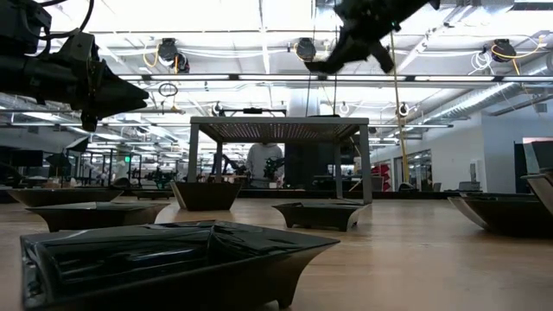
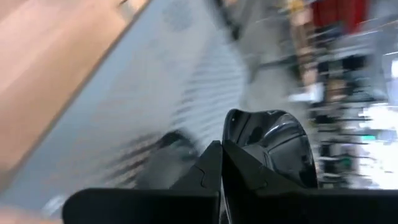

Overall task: Pick & Place Mini shaped plates
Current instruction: Stack the black leaf shaped plate on top of the black leaf shaped plate on the shelf

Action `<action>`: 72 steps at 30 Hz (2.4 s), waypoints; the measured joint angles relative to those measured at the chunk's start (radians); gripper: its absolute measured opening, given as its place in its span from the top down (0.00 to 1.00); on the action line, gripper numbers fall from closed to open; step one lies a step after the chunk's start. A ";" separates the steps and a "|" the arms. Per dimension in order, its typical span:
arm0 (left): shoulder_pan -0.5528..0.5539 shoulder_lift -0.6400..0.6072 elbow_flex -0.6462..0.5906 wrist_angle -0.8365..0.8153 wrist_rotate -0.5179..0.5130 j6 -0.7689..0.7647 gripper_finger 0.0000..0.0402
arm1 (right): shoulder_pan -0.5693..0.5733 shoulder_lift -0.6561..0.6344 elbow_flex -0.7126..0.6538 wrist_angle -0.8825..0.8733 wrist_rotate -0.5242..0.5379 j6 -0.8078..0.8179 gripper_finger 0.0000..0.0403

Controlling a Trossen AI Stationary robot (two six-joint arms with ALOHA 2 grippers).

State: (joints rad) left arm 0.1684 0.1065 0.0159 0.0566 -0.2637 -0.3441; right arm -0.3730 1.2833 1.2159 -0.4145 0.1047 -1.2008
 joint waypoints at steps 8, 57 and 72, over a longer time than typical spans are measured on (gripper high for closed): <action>0.000 0.000 0.000 0.000 0.000 0.000 0.72 | -0.025 0.062 0.037 -0.085 0.003 -0.095 1.00; 0.000 0.000 0.000 0.000 0.000 0.000 0.72 | -0.065 0.107 0.035 -0.071 -0.107 0.011 0.97; 0.000 0.000 0.000 0.000 0.000 0.000 0.72 | -0.100 0.107 -0.120 0.158 -0.100 -0.121 0.95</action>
State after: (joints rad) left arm 0.1688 0.1062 0.0161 0.0566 -0.2637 -0.3441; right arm -0.4728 1.3903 1.0958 -0.2568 0.0046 -1.3220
